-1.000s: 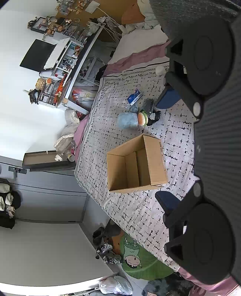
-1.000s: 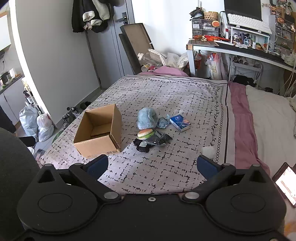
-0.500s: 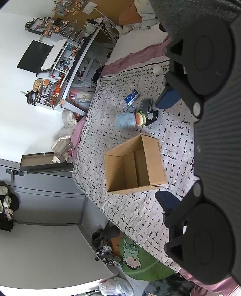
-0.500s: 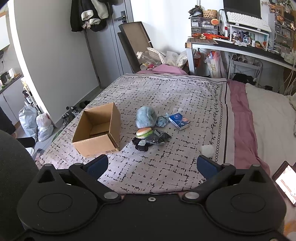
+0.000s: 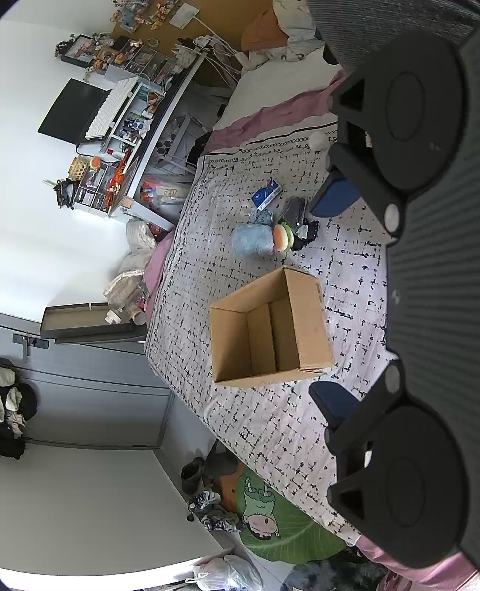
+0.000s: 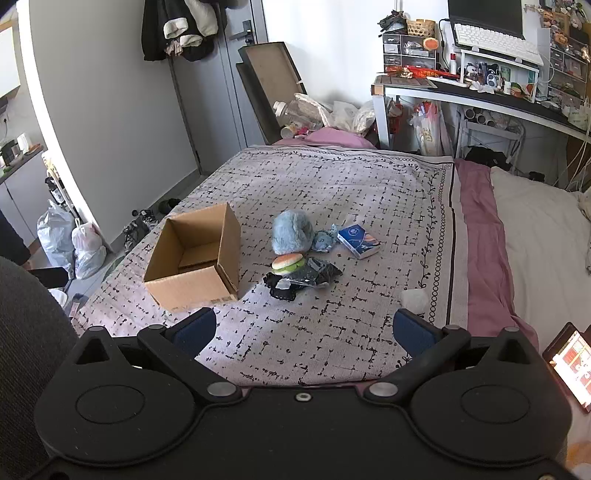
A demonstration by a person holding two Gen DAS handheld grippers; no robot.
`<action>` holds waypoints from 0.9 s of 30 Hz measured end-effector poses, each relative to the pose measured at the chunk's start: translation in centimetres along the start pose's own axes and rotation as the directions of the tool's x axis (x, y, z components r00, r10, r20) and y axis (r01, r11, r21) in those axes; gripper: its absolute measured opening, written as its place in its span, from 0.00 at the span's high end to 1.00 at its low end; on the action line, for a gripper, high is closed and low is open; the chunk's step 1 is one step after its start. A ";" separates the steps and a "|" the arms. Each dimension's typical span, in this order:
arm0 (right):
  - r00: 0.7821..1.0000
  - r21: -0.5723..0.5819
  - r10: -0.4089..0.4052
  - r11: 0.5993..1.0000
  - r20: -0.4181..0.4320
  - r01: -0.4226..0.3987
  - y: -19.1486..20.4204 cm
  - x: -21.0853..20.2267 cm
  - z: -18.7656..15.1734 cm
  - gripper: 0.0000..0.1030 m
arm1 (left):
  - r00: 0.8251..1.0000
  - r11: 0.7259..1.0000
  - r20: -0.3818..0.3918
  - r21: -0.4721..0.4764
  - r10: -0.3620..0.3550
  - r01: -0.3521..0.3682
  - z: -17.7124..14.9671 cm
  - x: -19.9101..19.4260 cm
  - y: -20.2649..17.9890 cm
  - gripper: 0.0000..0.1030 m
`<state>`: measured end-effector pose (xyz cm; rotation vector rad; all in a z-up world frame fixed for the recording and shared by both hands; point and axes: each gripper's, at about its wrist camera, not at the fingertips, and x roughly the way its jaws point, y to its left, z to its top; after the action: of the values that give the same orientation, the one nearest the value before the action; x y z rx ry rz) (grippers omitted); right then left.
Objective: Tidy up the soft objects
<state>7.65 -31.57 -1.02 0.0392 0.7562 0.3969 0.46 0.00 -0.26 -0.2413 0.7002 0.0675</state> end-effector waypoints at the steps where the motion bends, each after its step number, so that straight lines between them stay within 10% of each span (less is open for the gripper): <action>1: 1.000 -0.001 0.000 1.000 0.001 0.000 0.0 0.0 0.0 0.00 | 1.000 1.000 0.000 0.001 0.000 0.000 0.0 0.0 0.0 0.08; 27: 1.000 -0.010 0.022 1.000 0.006 -0.022 0.0 -0.2 -0.1 0.00 | 1.000 1.000 0.013 0.011 -0.003 0.003 0.3 -0.7 -0.1 0.08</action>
<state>7.44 -31.63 -0.91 0.0397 0.7482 0.4216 0.17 -0.05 0.41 -0.2313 0.6869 0.0625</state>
